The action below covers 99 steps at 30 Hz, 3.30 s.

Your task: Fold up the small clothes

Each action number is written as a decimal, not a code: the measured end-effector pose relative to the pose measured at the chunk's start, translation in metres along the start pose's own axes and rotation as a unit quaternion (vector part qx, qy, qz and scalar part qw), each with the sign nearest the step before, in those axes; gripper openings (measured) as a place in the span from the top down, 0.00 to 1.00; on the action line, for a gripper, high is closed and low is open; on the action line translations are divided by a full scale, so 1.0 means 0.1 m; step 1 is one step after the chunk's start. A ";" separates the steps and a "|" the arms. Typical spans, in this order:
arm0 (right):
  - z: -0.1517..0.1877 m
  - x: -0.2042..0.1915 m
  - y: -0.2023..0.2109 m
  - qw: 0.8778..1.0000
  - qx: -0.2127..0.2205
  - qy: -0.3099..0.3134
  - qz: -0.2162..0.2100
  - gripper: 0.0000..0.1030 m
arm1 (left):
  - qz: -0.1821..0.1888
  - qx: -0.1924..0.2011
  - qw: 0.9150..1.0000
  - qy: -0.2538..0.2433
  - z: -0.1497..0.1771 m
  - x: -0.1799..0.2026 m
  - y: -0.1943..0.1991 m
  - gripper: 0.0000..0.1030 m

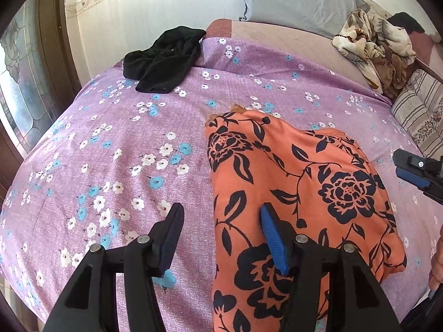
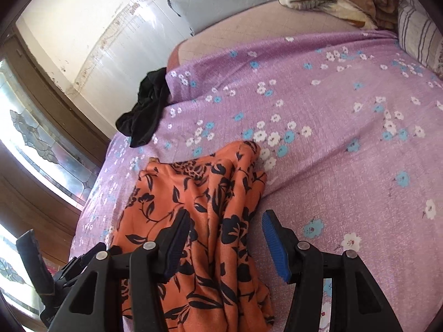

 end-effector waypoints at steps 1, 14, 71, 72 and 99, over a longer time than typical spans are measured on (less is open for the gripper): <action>0.00 -0.06 0.05 1.000 0.008 0.008 -0.013 0.45 | -0.007 0.004 1.000 -0.003 0.00 0.00 0.01 0.43; 0.24 -0.24 -0.62 0.991 -0.127 0.036 0.023 0.49 | -0.064 -0.030 0.996 -0.056 0.09 0.05 -0.15 0.30; 0.71 -0.06 -0.29 0.984 -0.173 0.019 -0.021 0.69 | -0.045 -0.019 0.998 -0.031 0.17 -0.01 -0.25 0.13; 0.71 -0.06 -0.29 0.985 -0.172 0.022 -0.021 0.69 | -0.047 -0.018 0.998 -0.033 0.17 0.00 -0.25 0.13; 0.74 -0.12 -0.26 0.988 -0.143 0.052 -0.011 0.69 | -0.053 -0.009 0.998 -0.024 0.22 0.00 -0.23 0.13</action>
Point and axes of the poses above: each gripper's, at about its wrist camera, not at the fingertips, and y roughly against the way its jaws point, x to its right, z to its underside, the point moved 3 cm from there along -y, roughly the way its jaws point, and after that the axes turned 7 degrees about z, right-handed, at the moved point
